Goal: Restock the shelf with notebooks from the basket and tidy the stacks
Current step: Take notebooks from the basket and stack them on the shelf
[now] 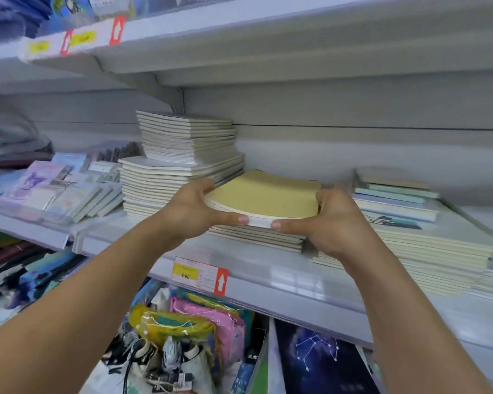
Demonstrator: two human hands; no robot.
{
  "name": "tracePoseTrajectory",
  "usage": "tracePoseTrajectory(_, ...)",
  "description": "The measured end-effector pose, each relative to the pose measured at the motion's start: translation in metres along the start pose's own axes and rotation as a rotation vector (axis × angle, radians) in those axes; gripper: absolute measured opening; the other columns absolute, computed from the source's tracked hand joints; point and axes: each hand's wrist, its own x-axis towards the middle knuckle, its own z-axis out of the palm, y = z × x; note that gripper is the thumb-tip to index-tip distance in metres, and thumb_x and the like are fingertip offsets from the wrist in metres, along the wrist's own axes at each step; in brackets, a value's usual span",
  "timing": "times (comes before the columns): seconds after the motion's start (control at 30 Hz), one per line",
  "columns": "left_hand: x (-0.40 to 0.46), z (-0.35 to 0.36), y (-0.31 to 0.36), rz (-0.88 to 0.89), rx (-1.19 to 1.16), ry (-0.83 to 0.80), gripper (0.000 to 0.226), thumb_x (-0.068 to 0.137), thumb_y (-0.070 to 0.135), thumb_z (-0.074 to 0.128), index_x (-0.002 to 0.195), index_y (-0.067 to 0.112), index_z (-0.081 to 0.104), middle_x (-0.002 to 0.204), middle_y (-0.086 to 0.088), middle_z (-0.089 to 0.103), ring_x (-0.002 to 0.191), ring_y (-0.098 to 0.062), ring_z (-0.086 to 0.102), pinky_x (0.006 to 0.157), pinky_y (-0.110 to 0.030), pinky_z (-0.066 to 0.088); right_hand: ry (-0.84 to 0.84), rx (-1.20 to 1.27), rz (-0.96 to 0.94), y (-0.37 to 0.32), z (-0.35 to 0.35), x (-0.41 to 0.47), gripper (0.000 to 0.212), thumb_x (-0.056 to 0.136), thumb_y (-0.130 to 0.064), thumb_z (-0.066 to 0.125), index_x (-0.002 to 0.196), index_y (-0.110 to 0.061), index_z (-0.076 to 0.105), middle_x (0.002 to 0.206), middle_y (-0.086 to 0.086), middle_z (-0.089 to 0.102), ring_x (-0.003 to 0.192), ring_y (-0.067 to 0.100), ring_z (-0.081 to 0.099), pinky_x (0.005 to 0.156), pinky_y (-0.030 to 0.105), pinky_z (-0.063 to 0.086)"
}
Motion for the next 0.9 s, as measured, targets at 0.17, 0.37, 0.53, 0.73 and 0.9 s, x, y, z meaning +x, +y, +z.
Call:
tracePoseTrajectory(0.17,0.016,0.009,-0.008,0.027,-0.023,0.122,0.074,0.057,0.025,0.092,0.122,0.009,0.059,0.091,-0.004,0.071,0.061,-0.012,0.066,0.046,-0.014,0.046,0.199,-0.189,-0.064,0.007,0.008,0.001,0.046,0.069,-0.033,0.089,0.066,-0.011,0.049,0.069,0.003,0.048,0.060,0.018,0.046,0.052,0.030,0.034)
tracePoseTrajectory(0.37,0.025,0.023,-0.020,0.108,-0.050,0.324,0.066,0.067,0.021,0.088,0.123,0.002,0.059,0.073,-0.013,0.069,0.050,-0.017,0.061,0.049,-0.020,0.053,0.361,-0.220,-0.076,0.027,0.026,0.014,0.022,0.085,-0.015,0.073,0.071,-0.008,0.057,0.071,0.017,0.064,0.065,0.034,0.068,0.065,0.039,0.059)
tracePoseTrajectory(0.53,0.031,0.027,-0.029,0.117,-0.047,0.397,0.077,0.062,0.032,0.089,0.128,0.007,0.061,0.084,-0.003,0.071,0.048,-0.019,0.064,0.054,-0.031,0.059,0.413,-0.185,-0.040,0.029,0.037,0.014,0.023,0.088,-0.011,0.067,0.070,-0.007,0.055,0.073,0.020,0.064,0.065,0.036,0.069,0.060,0.044,0.059)
tracePoseTrajectory(0.73,0.030,0.026,-0.033,0.151,0.137,0.382,0.069,0.071,0.044,0.081,0.131,0.018,0.058,0.122,-0.004,0.065,0.057,-0.021,0.069,0.064,-0.038,0.061,0.360,-0.336,-0.001,0.019,0.044,0.005,0.029,0.090,0.002,0.057,0.068,-0.011,0.045,0.083,0.018,0.062,0.067,0.036,0.063,0.061,0.041,0.057)
tracePoseTrajectory(0.9,0.034,0.016,-0.036,0.159,0.330,0.332,0.058,0.088,0.044,0.066,0.138,0.020,0.049,0.127,-0.009,0.062,0.074,-0.029,0.071,0.070,-0.042,0.060,0.264,-0.375,0.073,0.014,0.041,0.004,0.017,0.083,0.009,0.062,0.087,-0.005,0.053,0.092,0.016,0.060,0.076,0.033,0.055,0.062,0.036,0.051)
